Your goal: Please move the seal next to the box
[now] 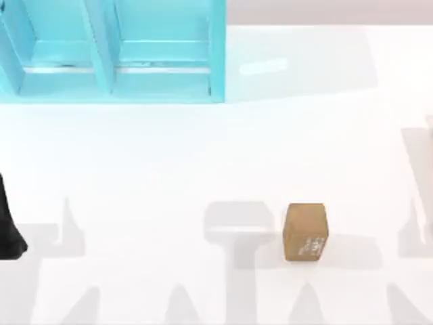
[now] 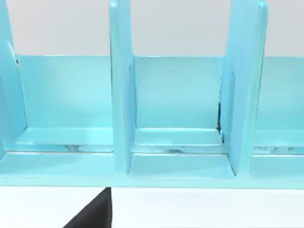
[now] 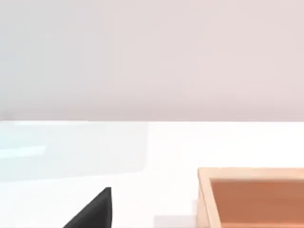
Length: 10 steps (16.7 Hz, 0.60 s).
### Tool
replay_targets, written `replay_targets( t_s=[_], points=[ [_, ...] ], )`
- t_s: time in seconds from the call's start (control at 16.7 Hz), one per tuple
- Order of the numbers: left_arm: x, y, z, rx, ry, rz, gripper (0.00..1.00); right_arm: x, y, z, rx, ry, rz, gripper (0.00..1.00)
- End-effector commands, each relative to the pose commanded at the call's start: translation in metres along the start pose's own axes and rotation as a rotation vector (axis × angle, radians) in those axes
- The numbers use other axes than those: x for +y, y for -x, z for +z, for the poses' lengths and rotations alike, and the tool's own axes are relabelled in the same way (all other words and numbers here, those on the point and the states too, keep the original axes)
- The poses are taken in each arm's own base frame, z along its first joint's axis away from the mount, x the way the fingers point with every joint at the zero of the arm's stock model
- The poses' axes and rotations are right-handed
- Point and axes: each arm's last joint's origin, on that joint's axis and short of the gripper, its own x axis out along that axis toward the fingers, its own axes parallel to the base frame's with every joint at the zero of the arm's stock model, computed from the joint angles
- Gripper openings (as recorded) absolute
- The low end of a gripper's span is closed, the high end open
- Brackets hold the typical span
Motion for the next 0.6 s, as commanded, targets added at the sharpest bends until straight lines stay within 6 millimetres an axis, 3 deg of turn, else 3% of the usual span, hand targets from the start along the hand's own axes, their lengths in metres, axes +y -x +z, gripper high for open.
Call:
replay_targets(
  t_s=[0.3,0.6],
  points=[
    [0.000,0.000,0.000,0.000,0.000,0.000,1.00,0.003,0.000,0.013,0.038,-0.053,0.010,1.00],
    [0.000,0.000,0.000,0.000,0.000,0.000,1.00,0.023,-0.012,0.072,0.256,-0.216,0.107,1.00]
  ],
)
